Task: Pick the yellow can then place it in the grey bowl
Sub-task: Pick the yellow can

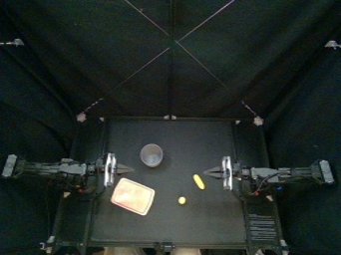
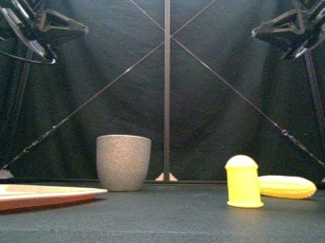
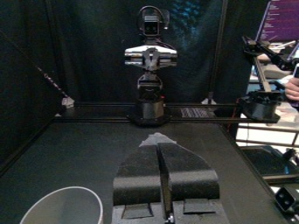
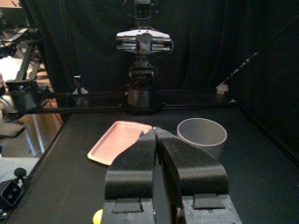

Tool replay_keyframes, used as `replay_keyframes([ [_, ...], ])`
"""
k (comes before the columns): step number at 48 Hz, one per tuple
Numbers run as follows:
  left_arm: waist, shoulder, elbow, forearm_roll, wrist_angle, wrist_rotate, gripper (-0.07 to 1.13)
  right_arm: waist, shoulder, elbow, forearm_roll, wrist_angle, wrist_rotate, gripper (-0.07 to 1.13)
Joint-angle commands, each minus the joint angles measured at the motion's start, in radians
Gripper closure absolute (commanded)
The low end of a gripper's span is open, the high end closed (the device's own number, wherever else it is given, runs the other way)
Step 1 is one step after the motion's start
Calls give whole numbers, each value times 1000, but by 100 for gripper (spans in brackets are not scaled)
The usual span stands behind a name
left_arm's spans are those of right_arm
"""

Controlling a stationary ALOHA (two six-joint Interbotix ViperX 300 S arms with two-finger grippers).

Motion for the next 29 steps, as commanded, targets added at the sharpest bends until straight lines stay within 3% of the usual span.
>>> replay_keyframes([
  [1,-3,14,-18,8,-14,2,109,-8,26,-5,-2,-3,6,106],
  [21,5,15,-6,11,-17,0,108,-15,302,-29,3,-11,8,102],
  [29,5,15,-2,11,-18,2,108,69,434,-52,43,-94,21,79],
])
